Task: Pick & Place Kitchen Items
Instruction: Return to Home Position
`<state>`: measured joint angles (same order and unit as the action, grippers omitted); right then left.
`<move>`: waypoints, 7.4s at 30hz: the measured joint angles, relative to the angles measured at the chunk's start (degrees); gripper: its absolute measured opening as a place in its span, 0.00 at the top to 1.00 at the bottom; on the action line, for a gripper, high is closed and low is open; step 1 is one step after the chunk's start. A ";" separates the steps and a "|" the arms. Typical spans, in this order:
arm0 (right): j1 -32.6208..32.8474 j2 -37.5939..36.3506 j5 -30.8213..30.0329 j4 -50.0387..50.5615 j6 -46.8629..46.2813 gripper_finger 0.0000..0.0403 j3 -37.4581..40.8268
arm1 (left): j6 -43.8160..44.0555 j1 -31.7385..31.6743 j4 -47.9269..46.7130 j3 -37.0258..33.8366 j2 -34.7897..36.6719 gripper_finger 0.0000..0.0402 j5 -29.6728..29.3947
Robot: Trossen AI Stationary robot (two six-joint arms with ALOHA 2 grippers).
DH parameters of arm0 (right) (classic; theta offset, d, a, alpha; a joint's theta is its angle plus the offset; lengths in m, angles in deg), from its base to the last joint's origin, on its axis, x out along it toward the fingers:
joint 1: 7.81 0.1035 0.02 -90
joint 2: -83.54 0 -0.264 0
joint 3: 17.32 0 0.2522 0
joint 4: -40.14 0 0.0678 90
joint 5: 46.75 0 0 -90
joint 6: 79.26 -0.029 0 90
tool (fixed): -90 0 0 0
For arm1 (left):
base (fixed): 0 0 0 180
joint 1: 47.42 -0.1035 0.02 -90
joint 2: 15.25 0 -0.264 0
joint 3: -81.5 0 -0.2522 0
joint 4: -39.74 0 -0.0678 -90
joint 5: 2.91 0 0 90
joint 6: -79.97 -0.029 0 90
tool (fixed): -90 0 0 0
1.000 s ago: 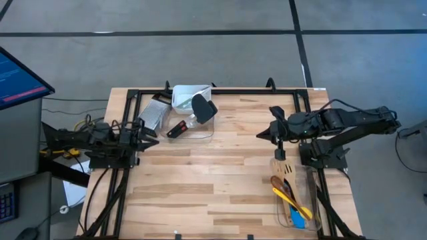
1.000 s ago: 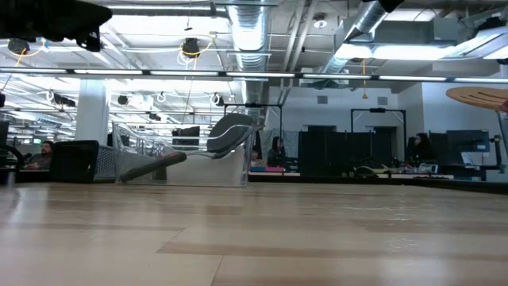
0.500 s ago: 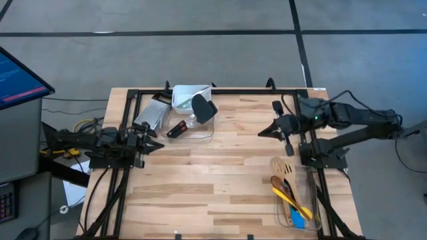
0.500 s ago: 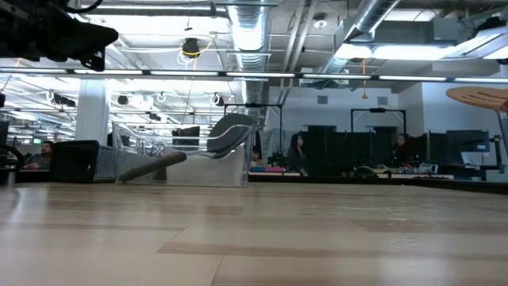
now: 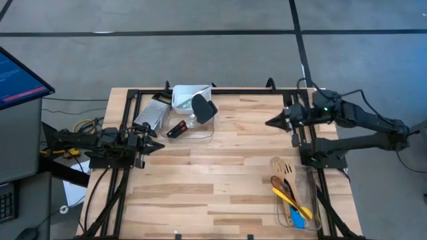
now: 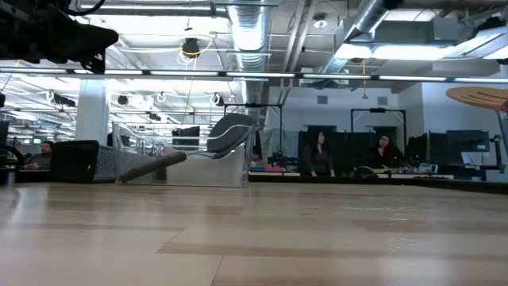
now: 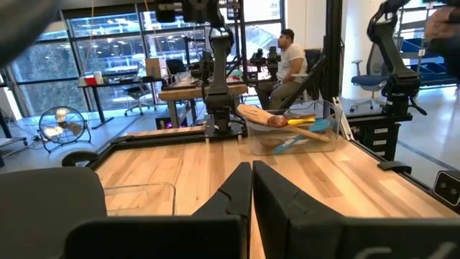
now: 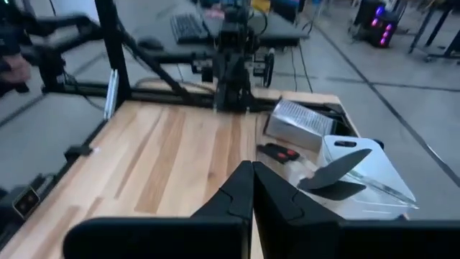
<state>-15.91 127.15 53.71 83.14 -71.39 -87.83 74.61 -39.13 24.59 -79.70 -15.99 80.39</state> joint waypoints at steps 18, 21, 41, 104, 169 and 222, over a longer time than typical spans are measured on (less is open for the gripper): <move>0.02 -38.67 -7.74 -11.64 -10.81 1.00 26.35 | 0.21 -0.02 0.30 0.00 0.00 1.00 -0.06; 0.02 -42.47 -7.73 -12.15 -10.97 1.00 27.85 | 0.29 -0.02 0.66 0.00 0.00 1.00 -0.22; 0.24 -43.35 -10.03 -18.73 -9.42 1.00 42.28 | 0.29 -0.02 1.27 -0.02 -0.02 1.00 -0.15; 0.04 -42.87 -12.02 -16.39 -6.87 1.00 51.95 | -0.18 -0.02 1.67 -3.67 -0.57 1.00 -0.79; 0.04 -42.85 -12.04 -16.32 -6.88 1.00 51.97 | -0.16 -0.01 2.95 -3.66 -0.55 1.00 -0.72; 0.04 -42.83 -12.04 -16.32 -6.88 1.00 51.99 | -0.15 -0.02 2.97 -3.65 -0.55 1.00 -0.73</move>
